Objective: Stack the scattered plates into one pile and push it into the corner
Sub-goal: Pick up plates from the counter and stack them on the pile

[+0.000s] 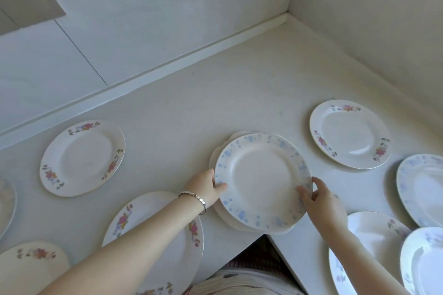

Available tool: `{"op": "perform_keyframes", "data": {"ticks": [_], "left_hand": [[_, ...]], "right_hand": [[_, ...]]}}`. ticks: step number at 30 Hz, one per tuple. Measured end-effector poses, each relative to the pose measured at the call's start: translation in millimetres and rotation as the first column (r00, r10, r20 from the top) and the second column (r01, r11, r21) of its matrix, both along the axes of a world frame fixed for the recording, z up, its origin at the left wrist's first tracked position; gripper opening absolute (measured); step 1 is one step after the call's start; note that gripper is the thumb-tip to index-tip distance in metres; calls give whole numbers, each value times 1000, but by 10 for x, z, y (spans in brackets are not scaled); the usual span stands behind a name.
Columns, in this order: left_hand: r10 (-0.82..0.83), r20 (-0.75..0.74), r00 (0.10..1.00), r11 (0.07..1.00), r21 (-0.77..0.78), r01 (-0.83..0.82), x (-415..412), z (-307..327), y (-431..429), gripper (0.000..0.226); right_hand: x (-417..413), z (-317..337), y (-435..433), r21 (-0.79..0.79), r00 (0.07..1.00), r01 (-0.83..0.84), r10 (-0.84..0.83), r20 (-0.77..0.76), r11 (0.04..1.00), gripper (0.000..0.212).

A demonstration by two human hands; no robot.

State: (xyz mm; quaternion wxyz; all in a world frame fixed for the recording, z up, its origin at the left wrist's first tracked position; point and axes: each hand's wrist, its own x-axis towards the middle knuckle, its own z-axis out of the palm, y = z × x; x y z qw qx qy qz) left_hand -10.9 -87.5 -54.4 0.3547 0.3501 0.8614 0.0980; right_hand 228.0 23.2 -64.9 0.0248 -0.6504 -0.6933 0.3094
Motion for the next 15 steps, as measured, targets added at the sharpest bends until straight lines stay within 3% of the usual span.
{"op": "perform_keyframes", "data": {"ticks": [2, 3, 5, 7, 10, 15], "left_hand": [[74, 3, 997, 996, 52, -75, 40, -18, 42, 26], [160, 46, 986, 981, 100, -164, 71, -30, 62, 18], [339, 236, 911, 901, 195, -387, 144, -74, 106, 28], [402, 438, 804, 827, 204, -524, 254, -34, 132, 45], [392, 589, 707, 789, 180, -587, 407, 76, 129, 57], [401, 620, 675, 757, 190, -625, 433, 31, 149, 60]], "right_hand": [[6, -15, 10, 55, 998, -18, 15, 64, 998, 47], [-1, -38, 14, 71, 1000, 1, -2, 24, 997, 46], [-58, -67, 39, 38, 976, 104, -94, -195, 994, 50], [-162, -64, 89, -80, 903, 199, -214, -371, 977, 57], [-296, -83, 137, -239, 797, 301, -381, -468, 923, 52], [-344, -98, 97, -274, 735, 364, -456, -503, 890, 43]]}}
